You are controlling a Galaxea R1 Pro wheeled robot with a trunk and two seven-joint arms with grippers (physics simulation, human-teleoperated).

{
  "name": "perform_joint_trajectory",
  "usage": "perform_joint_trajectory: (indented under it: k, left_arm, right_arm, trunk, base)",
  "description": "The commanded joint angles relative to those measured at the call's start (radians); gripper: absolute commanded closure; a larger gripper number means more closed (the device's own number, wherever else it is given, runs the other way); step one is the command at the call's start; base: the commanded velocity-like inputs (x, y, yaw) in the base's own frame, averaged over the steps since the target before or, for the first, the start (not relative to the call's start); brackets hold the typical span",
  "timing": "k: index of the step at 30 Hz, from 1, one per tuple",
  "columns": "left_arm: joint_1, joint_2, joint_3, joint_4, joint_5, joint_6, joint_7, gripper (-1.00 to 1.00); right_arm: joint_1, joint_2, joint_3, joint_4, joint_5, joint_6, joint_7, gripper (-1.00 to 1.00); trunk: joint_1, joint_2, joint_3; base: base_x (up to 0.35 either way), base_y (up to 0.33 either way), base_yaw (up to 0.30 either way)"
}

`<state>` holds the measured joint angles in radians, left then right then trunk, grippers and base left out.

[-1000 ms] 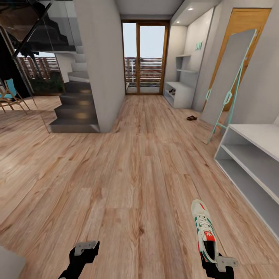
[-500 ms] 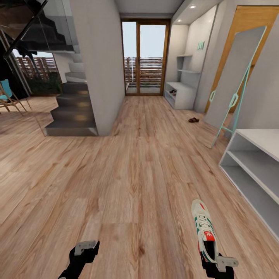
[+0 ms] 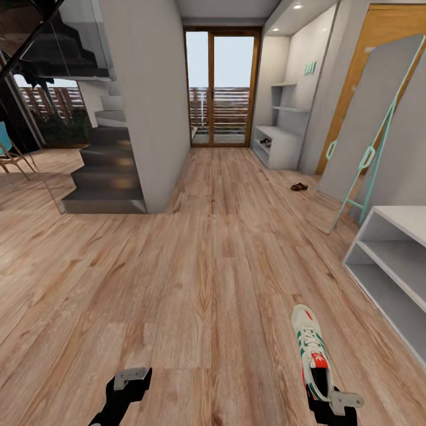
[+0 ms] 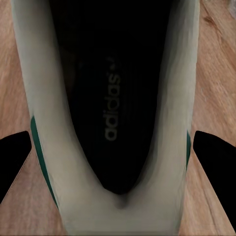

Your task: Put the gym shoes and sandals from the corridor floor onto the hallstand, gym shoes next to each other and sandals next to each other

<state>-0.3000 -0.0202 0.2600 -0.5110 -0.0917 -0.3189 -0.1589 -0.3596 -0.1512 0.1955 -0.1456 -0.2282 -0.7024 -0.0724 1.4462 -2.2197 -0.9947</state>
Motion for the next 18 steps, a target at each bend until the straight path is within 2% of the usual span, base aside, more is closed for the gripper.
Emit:
perform_joint_trajectory:
  k: [1, 18]
  left_arm:
    - [-0.001, -0.001, 0.008, 0.0, -0.009, -0.003, -0.006, -1.0]
    - [0.001, -0.001, 0.008, 0.0, -0.009, -0.005, -0.006, -1.0]
  right_arm:
    - [0.0, 0.0, 0.008, 0.0, -0.003, -0.002, -0.007, 1.0]
    - [0.0, 0.001, 0.009, 0.001, -0.002, -0.002, -0.006, 1.0]
  trunk:
    - [0.0, 0.0, -0.001]
    - [0.0, 0.0, -0.001]
  base:
    - [0.34, 0.0, 0.0]
    - [0.339, 0.0, 0.0]
